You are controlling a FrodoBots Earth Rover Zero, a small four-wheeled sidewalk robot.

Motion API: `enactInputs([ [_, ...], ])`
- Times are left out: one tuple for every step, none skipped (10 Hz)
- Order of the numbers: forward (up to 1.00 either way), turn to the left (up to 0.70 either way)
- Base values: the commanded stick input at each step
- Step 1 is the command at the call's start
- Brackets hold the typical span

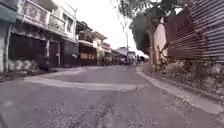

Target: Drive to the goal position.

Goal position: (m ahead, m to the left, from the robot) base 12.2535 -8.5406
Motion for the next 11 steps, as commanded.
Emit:
enactInputs([
  [0.85, 0.00],
  [0.85, 0.00],
  [0.85, 0.00],
  [0.85, 0.00],
  [0.85, 0.00],
  [0.85, 0.00],
  [0.85, 0.00],
  [0.85, 0.00],
  [0.85, 0.00],
  [0.85, 0.00],
  [0.85, 0.00],
])
